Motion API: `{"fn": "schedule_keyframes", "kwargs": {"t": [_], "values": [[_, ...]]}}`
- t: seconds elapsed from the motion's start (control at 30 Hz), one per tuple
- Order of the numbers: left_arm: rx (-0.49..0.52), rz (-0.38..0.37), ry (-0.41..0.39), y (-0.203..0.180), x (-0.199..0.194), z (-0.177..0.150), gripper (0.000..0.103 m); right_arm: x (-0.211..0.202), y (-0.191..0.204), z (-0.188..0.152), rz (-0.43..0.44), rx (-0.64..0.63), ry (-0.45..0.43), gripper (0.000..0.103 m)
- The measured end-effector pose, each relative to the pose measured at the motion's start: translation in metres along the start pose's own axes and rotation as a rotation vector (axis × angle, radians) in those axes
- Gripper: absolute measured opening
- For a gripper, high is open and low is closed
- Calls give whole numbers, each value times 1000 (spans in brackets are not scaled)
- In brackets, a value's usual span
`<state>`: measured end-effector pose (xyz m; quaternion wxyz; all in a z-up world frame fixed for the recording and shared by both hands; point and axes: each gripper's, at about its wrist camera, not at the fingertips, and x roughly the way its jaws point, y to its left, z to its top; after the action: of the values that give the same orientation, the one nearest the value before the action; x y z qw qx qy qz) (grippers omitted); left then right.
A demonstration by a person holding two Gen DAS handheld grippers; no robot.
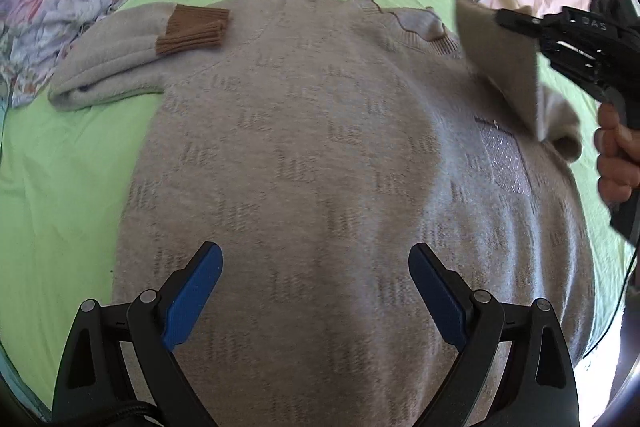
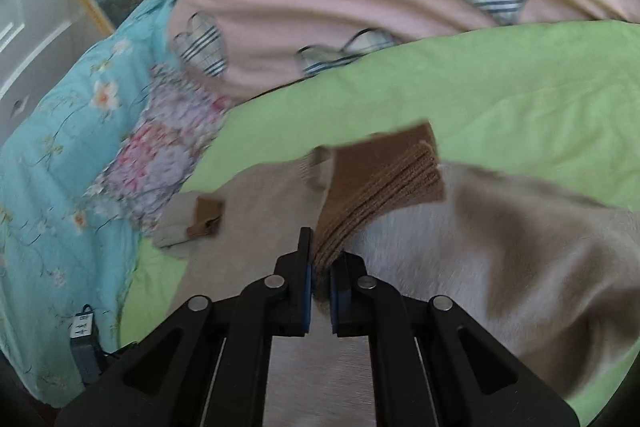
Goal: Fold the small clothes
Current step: 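Grasp the brown sleeve cuff with the right gripper and lift it, then carry the cuff across the sweater body with the right gripper while the left gripper grasps the other cuff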
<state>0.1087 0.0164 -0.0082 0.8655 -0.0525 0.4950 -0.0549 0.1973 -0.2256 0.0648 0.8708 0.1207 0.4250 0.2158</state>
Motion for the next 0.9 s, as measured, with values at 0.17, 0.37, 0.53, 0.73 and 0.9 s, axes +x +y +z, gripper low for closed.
{"fn": "schedule_keyframes", "kwargs": {"t": [0.17, 0.37, 0.53, 0.73, 0.9], "values": [[-49, -50, -13, 22, -4, 4, 95, 68, 39, -18, 100, -19, 114, 8], [-85, -110, -17, 40, 3, 16, 95, 118, 56, -39, 97, -13, 196, 8], [-79, -155, -6, 34, 22, 37, 95, 123, 49, -46, 85, 39, 230, 33], [-47, -187, 7, 9, 58, 73, 96, 66, 24, -45, 50, 129, 81, 69], [-17, -129, -24, -11, 86, 108, 95, 7, 2, -64, -13, 220, -36, 69]]}}
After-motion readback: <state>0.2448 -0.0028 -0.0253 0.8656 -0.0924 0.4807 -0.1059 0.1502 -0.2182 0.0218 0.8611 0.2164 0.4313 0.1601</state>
